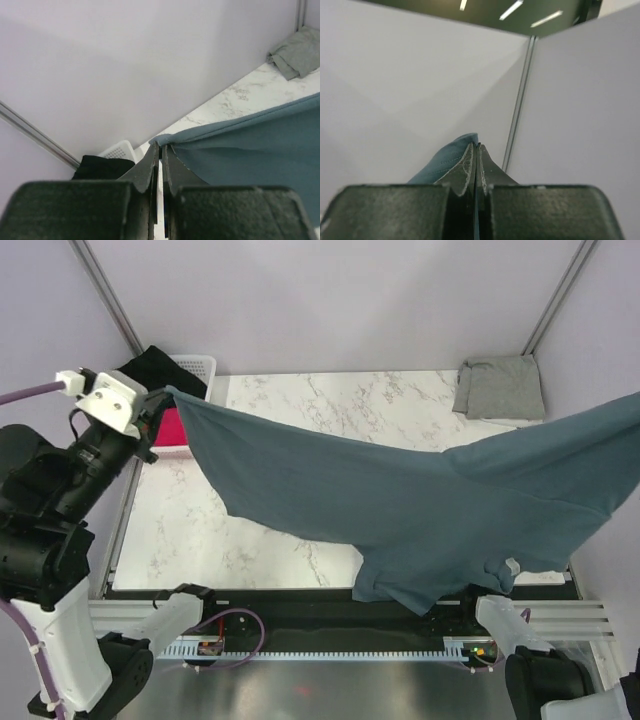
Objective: Fold and stack the t-shirts
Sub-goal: Flatten the tshirt out
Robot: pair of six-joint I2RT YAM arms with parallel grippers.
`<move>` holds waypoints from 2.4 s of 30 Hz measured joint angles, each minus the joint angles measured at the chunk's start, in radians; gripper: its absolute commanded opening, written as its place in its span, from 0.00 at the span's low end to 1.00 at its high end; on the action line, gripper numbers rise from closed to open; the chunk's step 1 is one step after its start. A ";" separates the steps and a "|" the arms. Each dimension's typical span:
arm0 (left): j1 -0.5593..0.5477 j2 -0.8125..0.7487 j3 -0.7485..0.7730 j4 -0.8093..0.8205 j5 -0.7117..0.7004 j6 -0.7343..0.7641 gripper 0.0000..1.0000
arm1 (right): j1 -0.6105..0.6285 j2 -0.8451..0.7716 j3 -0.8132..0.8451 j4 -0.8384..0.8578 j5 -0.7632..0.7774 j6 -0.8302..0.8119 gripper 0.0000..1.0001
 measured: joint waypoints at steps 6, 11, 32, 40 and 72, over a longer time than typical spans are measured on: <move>0.000 0.138 0.237 0.008 -0.017 0.016 0.02 | 0.011 0.108 0.087 0.132 0.024 -0.035 0.00; 0.000 0.256 0.192 0.058 -0.054 0.050 0.02 | 0.011 0.203 -0.119 0.283 0.021 -0.047 0.00; 0.039 1.080 0.217 0.207 -0.087 0.144 0.02 | 0.043 1.241 -0.059 0.493 0.089 -0.127 0.00; 0.050 1.245 0.222 0.259 -0.129 0.155 0.02 | 0.119 1.407 -0.046 0.551 0.109 -0.175 0.00; 0.093 1.272 0.071 0.260 -0.077 0.199 0.02 | 0.142 1.163 -0.540 0.575 0.091 -0.191 0.00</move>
